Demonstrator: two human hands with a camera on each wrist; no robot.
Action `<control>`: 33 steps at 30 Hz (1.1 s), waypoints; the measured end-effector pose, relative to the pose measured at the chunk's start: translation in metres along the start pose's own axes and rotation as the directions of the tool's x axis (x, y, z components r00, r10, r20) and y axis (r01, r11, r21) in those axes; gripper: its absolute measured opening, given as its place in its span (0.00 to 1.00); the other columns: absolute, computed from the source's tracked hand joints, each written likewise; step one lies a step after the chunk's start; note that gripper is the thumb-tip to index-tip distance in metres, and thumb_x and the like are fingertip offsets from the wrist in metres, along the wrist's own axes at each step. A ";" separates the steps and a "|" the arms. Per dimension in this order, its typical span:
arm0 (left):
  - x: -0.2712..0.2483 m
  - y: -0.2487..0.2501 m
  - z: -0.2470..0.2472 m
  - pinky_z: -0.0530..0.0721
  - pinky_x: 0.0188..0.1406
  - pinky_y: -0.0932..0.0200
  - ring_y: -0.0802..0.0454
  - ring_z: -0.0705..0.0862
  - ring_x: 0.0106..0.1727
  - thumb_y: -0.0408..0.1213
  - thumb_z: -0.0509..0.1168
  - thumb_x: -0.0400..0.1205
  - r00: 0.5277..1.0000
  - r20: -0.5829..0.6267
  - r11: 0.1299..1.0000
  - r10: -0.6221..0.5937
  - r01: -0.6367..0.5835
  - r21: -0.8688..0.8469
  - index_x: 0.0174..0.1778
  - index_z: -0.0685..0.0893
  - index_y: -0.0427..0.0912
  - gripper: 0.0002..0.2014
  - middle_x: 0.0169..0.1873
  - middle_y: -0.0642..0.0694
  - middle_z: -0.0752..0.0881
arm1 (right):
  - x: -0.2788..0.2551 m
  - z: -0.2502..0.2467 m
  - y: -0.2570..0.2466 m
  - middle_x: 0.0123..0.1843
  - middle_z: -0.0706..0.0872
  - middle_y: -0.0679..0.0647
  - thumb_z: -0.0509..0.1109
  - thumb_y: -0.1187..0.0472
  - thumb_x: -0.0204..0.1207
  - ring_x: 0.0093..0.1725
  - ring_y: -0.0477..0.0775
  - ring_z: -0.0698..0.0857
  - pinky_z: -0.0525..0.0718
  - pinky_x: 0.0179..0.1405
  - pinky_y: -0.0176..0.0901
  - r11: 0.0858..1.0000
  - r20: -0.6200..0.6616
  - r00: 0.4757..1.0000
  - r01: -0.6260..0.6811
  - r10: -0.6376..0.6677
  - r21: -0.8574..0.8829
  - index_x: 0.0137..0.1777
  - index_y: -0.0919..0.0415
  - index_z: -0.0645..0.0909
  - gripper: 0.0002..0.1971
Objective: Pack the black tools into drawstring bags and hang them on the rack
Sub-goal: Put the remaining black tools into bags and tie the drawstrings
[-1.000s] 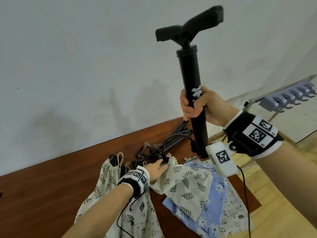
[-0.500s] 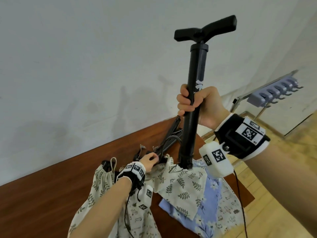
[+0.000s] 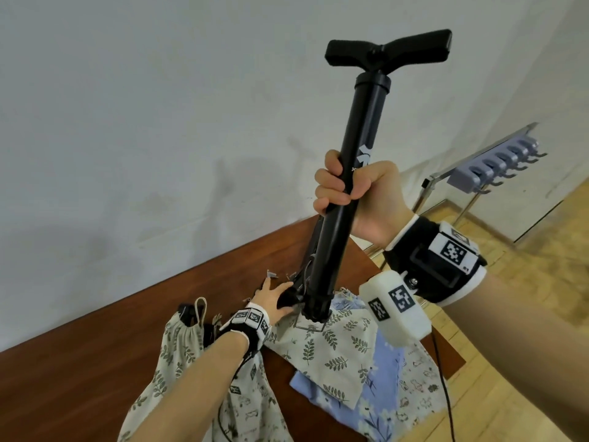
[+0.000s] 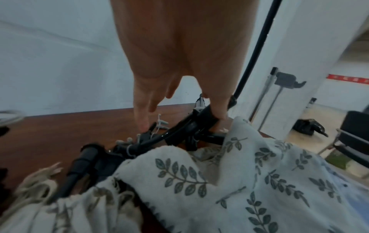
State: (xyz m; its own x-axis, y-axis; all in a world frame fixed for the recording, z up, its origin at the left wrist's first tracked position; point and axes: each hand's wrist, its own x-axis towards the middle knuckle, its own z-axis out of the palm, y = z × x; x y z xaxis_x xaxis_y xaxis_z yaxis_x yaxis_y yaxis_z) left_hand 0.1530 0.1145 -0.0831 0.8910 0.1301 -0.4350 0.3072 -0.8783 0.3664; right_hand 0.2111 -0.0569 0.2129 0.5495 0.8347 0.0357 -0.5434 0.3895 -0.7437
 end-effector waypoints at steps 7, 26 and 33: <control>0.005 0.026 0.007 0.67 0.76 0.43 0.38 0.63 0.80 0.37 0.60 0.84 0.987 -0.030 0.969 0.159 -0.162 -0.189 0.78 0.66 0.50 0.25 0.81 0.42 0.60 | 0.006 -0.032 0.001 0.27 0.68 0.50 0.60 0.72 0.46 0.21 0.48 0.70 0.77 0.35 0.38 0.986 -0.018 1.000 -0.008 0.012 0.169 0.35 0.59 0.67 0.16; 0.001 -0.045 -0.021 0.76 0.60 0.40 0.40 0.68 0.71 0.38 0.72 0.76 0.747 -0.665 0.991 0.012 -0.100 -0.094 0.47 0.89 0.44 0.06 0.69 0.40 0.73 | -0.001 -0.117 -0.004 0.28 0.65 0.52 0.56 0.71 0.46 0.23 0.50 0.63 0.69 0.31 0.41 0.964 -0.400 0.915 -0.152 0.053 -0.220 0.34 0.58 0.64 0.15; 0.004 -0.059 -0.019 0.79 0.65 0.44 0.33 0.78 0.64 0.40 0.52 0.88 0.874 -0.296 0.735 -0.386 0.097 -0.671 0.67 0.75 0.41 0.14 0.71 0.33 0.72 | 0.009 -0.120 0.011 0.29 0.65 0.52 0.47 0.73 0.54 0.24 0.51 0.63 0.70 0.33 0.43 0.971 -0.418 0.906 -0.153 0.063 -0.184 0.34 0.59 0.63 0.12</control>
State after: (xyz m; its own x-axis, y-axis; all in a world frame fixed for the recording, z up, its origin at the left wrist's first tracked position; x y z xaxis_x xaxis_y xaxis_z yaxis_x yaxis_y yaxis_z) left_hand 0.1447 0.1759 -0.0910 0.7589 0.5890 -0.2777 0.5365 -0.3238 0.7793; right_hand 0.2862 -0.0922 0.1249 0.7289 0.6182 -0.2940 -0.4947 0.1787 -0.8505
